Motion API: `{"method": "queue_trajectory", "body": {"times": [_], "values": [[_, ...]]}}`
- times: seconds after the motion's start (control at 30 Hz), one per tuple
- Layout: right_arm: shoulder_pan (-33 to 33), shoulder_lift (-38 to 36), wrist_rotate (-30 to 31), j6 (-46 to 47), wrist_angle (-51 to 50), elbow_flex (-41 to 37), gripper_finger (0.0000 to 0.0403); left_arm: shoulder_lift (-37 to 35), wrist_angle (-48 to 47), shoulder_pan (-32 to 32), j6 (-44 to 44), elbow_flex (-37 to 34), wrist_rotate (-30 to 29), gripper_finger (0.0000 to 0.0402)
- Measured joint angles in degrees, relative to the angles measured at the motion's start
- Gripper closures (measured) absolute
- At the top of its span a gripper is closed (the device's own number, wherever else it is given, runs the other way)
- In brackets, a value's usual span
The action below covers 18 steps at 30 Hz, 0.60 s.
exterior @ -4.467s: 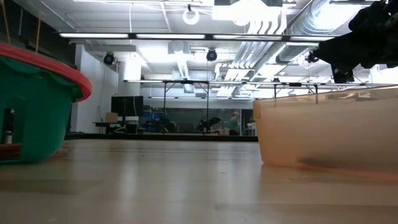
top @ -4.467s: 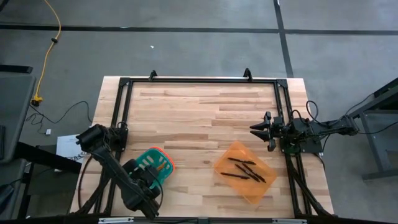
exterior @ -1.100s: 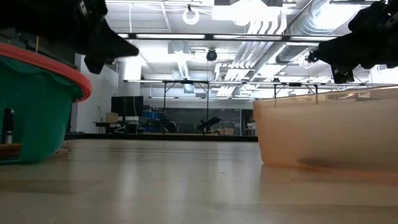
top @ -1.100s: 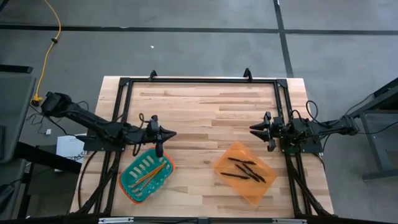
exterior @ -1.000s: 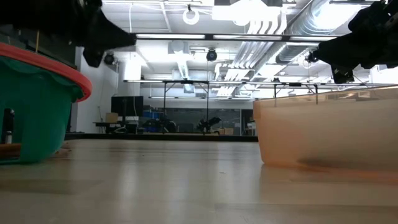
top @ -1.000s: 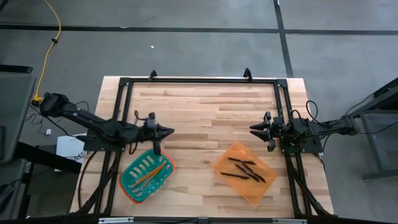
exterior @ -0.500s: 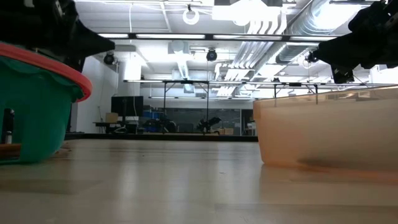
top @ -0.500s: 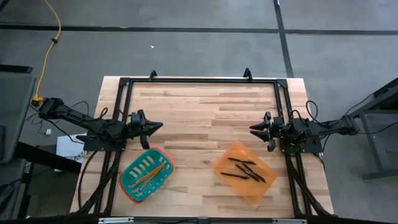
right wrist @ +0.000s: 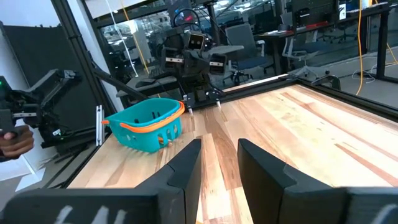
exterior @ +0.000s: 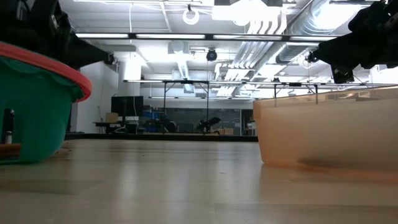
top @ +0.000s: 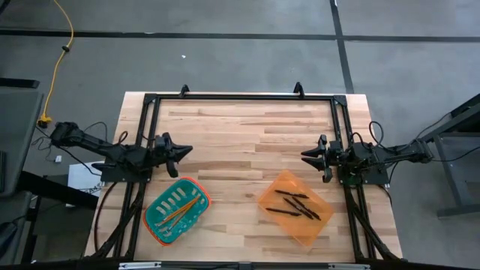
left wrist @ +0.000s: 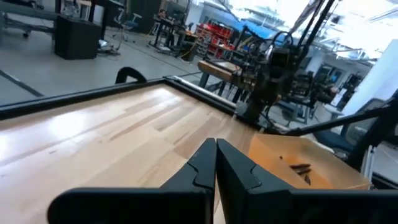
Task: Sort pens & pencils
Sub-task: Return to Home Position
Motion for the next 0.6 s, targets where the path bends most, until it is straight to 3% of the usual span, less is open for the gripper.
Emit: {"method": "queue_trajectory", "body": {"times": [0.2,0.6], "values": [[0.0,0.0,0.0,0.0,0.0,0.0,0.0306,-0.5,-2.5,0.0,0.0,0.0,-3.8,0.0401],[0.0,0.0,0.0,0.0,0.0,0.0,0.0306,-0.4,-5.7,0.0,-0.3,0.0,-3.8,0.0401]]}}
